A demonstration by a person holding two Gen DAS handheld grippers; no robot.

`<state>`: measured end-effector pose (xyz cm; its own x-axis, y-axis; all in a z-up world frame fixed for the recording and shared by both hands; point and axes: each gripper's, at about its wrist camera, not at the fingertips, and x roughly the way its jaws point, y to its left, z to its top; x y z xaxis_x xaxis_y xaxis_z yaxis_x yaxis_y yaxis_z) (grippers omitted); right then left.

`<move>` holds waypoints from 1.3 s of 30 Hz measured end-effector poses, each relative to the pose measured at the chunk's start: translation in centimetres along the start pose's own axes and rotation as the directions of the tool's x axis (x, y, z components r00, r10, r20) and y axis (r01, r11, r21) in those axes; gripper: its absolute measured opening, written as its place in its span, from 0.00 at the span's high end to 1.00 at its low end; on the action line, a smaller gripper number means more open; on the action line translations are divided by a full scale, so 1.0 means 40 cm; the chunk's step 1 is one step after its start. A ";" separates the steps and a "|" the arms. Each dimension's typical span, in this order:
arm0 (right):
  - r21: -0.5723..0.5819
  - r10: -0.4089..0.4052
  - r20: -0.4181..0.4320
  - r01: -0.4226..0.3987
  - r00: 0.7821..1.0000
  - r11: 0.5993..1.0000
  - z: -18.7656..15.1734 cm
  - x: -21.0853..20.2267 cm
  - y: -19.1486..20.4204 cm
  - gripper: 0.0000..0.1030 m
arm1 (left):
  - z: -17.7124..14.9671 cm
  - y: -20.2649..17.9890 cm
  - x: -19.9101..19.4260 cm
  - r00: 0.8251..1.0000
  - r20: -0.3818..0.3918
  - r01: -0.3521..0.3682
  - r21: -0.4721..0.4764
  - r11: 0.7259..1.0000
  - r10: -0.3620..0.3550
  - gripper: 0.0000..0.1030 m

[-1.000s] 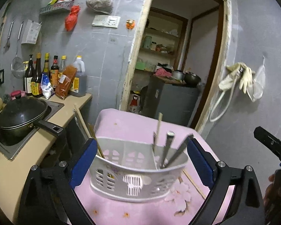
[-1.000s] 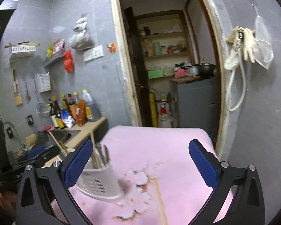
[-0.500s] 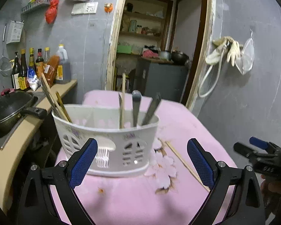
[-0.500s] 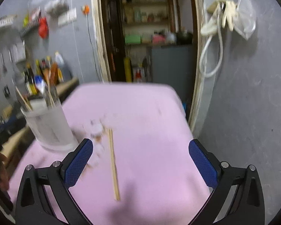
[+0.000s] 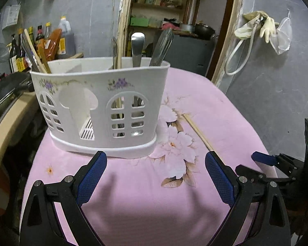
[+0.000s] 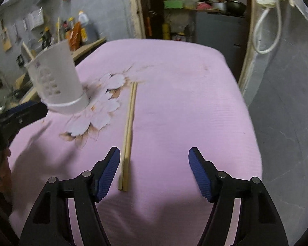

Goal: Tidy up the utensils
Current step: 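Lower the right tool onto the wooden chopstick and close on it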

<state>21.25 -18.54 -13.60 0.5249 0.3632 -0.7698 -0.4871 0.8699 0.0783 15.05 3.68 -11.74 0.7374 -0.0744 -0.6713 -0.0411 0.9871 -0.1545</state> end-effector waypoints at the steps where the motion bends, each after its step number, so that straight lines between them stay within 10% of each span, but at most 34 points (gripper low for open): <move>1: -0.023 -0.009 -0.012 0.009 1.000 1.000 -0.002 0.007 0.007 0.37 | -0.002 0.002 0.004 1.000 -0.005 -0.004 -0.007 1.000 0.004 0.09; 19: -0.269 -0.190 -0.021 0.177 0.982 0.947 0.006 0.057 0.068 0.48 | 0.013 -0.011 0.038 0.996 -0.066 0.046 -0.076 0.996 -0.051 0.10; 23: -0.276 -0.231 0.007 0.224 0.973 0.935 0.006 0.047 0.040 0.84 | 0.021 -0.021 0.047 0.994 -0.070 0.075 -0.080 0.994 -0.080 0.10; 39: -0.114 -0.185 -0.024 0.182 0.982 0.977 -0.005 -0.009 -0.078 0.95 | 0.067 -0.129 0.191 0.951 -0.241 0.186 -0.045 0.982 -0.191 0.73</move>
<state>22.44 -21.45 -13.71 0.5892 0.1875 -0.7859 -0.4602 0.8774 -0.1357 22.70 -1.60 -14.11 0.5469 -0.2935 -0.7841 0.0663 0.9488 -0.3089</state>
